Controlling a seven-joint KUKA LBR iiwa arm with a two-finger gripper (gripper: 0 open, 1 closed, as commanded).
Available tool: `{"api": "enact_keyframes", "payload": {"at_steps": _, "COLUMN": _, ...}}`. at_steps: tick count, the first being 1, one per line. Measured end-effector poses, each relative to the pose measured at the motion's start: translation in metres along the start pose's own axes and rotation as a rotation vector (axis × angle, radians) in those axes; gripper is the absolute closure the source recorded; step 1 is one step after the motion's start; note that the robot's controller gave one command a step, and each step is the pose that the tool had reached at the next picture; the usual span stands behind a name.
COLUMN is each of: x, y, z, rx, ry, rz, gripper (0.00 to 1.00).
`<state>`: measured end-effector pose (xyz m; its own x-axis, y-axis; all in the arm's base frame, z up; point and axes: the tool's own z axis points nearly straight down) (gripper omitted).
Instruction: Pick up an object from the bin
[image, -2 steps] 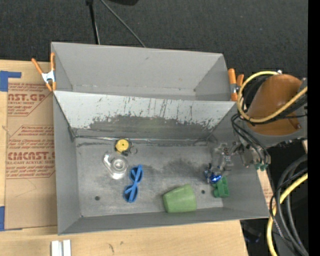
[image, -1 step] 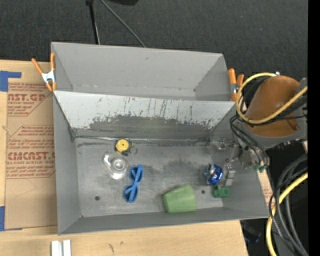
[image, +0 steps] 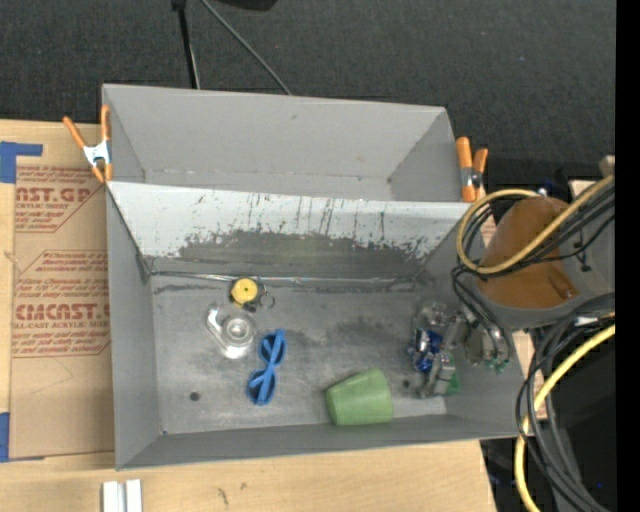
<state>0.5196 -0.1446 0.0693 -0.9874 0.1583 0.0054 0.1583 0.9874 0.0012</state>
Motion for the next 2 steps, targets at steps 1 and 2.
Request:
{"api": "enact_keyframes", "payload": {"at_steps": 1, "x": -0.002, "y": 0.000, "z": -0.003, "rx": 0.001, "ry": -0.005, "rz": -0.002, "gripper": 1.00}}
{"api": "enact_keyframes", "payload": {"at_steps": 2, "x": -0.013, "y": -0.007, "z": -0.098, "rx": 0.004, "ry": -0.016, "rz": -0.075, "gripper": 1.00}}
